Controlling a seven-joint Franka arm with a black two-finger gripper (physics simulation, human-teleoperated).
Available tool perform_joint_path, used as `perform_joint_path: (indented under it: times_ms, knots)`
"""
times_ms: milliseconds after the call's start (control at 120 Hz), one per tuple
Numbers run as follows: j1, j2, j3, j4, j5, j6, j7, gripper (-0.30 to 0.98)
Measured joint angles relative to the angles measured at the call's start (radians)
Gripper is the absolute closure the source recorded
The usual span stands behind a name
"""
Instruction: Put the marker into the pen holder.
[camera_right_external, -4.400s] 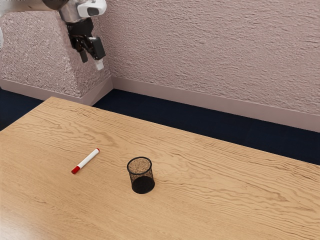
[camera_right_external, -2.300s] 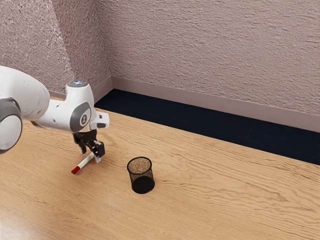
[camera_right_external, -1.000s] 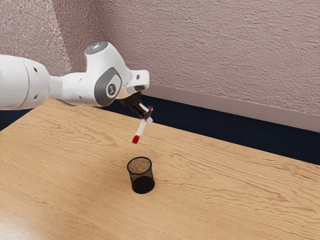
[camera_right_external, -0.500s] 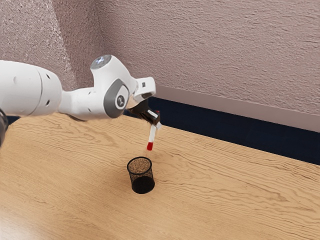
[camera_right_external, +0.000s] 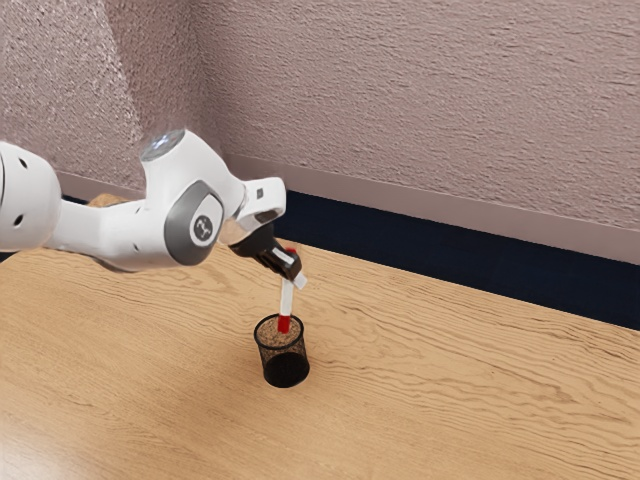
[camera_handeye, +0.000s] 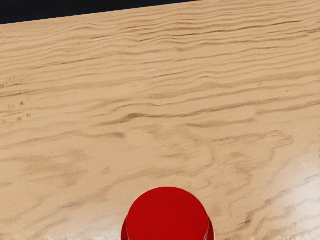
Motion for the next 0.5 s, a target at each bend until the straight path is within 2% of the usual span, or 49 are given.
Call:
perform_joint_path:
  times_ms: [233,450,475,500]
  knots:
    - [0.012,0.012,-0.001,-0.028,-0.003,0.017,0.002,0.76]
    - [0.020,0.004,-0.006,-0.017,-0.016,0.012,0.030,0.33]
    - [0.019,-0.003,-0.003,0.005,-0.002,-0.005,0.033,0.29]
    - [0.020,-0.006,0.001,0.081,0.044,-0.057,0.032,0.26]
